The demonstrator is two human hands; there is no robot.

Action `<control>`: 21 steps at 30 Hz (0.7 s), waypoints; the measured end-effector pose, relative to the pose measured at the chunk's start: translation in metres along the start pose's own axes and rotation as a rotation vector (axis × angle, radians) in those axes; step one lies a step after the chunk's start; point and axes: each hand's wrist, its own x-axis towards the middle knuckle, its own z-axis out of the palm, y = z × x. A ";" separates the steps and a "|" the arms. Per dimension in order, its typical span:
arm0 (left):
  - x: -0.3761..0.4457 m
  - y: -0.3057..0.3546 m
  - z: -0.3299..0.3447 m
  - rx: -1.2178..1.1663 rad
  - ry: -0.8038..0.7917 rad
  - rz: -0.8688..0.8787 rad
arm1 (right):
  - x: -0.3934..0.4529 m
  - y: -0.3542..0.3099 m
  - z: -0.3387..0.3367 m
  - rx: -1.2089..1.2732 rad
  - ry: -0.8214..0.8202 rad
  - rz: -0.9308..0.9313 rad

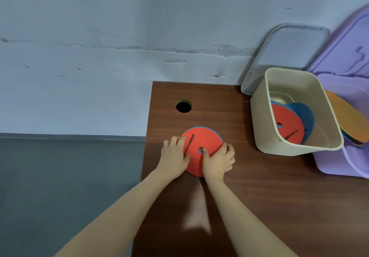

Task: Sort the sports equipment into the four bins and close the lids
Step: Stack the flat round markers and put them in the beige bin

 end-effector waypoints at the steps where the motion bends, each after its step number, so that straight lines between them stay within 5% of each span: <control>1: 0.000 -0.001 0.000 0.006 0.008 -0.005 | 0.003 0.000 0.000 0.003 0.002 0.002; 13: 0.017 -0.004 -0.009 0.089 -0.101 0.016 | 0.027 0.017 -0.035 0.016 -0.279 -0.207; 21: 0.005 -0.003 -0.006 -0.008 -0.083 0.076 | 0.008 0.025 -0.059 0.136 -0.221 -0.490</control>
